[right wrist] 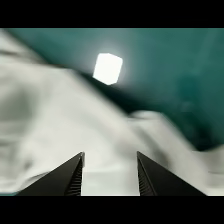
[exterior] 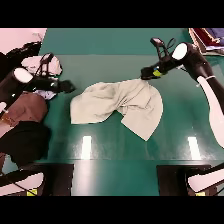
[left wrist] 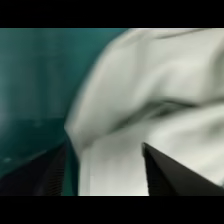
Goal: Fold the shirts.
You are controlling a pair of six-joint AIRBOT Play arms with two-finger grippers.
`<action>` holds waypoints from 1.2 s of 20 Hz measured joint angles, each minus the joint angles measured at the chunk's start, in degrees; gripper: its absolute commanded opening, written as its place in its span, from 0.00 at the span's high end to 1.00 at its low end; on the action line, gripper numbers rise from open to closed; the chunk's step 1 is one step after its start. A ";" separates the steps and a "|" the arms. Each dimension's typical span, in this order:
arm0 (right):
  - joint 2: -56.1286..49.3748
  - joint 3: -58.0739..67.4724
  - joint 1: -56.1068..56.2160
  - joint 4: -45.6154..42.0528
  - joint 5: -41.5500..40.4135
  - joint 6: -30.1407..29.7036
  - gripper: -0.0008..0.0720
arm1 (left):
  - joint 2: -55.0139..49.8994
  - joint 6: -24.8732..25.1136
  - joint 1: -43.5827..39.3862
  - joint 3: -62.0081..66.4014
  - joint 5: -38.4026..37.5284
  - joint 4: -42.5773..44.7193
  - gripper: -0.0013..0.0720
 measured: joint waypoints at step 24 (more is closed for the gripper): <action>24.92 -18.47 -16.94 0.20 16.04 -4.76 0.46 | 2.99 4.37 1.53 -24.94 -4.96 -10.62 0.93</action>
